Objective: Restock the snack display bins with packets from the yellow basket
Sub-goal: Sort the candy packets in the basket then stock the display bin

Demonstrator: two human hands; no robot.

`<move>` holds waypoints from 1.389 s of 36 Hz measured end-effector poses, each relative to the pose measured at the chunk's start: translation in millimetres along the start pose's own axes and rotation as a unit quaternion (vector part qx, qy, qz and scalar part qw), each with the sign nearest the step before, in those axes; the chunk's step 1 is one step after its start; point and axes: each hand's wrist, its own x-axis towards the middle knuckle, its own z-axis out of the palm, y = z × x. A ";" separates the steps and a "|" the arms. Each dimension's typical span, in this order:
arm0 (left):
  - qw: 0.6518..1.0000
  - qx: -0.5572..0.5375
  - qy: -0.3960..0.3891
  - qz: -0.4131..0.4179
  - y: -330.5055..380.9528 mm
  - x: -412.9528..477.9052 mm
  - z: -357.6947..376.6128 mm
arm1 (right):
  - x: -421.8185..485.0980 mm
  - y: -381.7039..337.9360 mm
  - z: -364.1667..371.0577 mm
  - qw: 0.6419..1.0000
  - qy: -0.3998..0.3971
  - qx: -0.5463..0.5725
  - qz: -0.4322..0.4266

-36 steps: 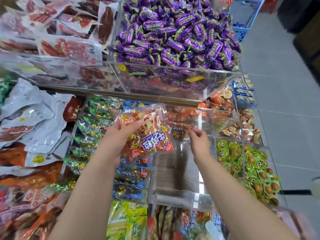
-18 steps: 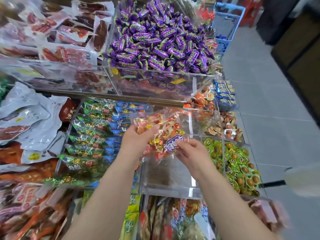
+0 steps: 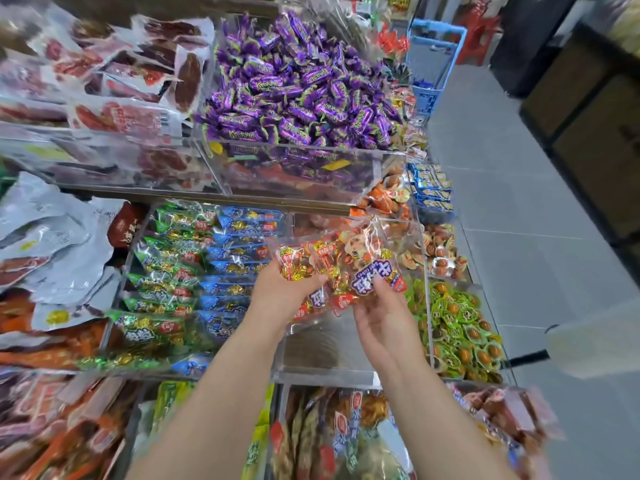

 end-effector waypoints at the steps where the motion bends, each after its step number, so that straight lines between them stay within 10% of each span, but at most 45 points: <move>1: 1.000 0.001 -0.004 -0.003 -1.5 -1.1 2.0 | -2.6 2.6 1.9 0.999 -0.020 -0.029 0.002; 13: 0.998 -0.050 0.040 -0.014 16.8 -2.6 -37.9 | 12.1 -33.0 -0.8 0.919 0.049 -0.355 -0.163; 20: 0.994 -0.042 0.101 -0.007 7.9 10.3 -68.1 | 57.9 -40.0 -8.9 0.726 -0.006 -0.645 -0.238; 26: 0.996 0.017 0.091 0.005 -1.9 14.3 -69.2 | 110.5 -5.1 2.1 0.460 -0.123 -0.863 -0.172; 32: 0.996 0.015 0.085 -0.020 -5.9 16.6 -68.4 | 145.1 26.0 13.6 0.388 -0.160 -0.888 -0.187; 37: 0.997 0.010 0.072 -0.040 -7.0 18.1 -69.8 | 153.4 28.4 -2.3 0.397 -0.128 -0.850 -0.321; 47: 0.996 0.007 0.084 -0.044 -11.7 18.8 -68.4 | 161.1 48.8 -47.1 0.734 0.064 -0.664 -0.125; 50: 0.995 0.003 0.079 -0.053 -11.7 19.9 -67.6 | 169.4 55.3 -40.7 0.736 0.057 -0.670 -0.078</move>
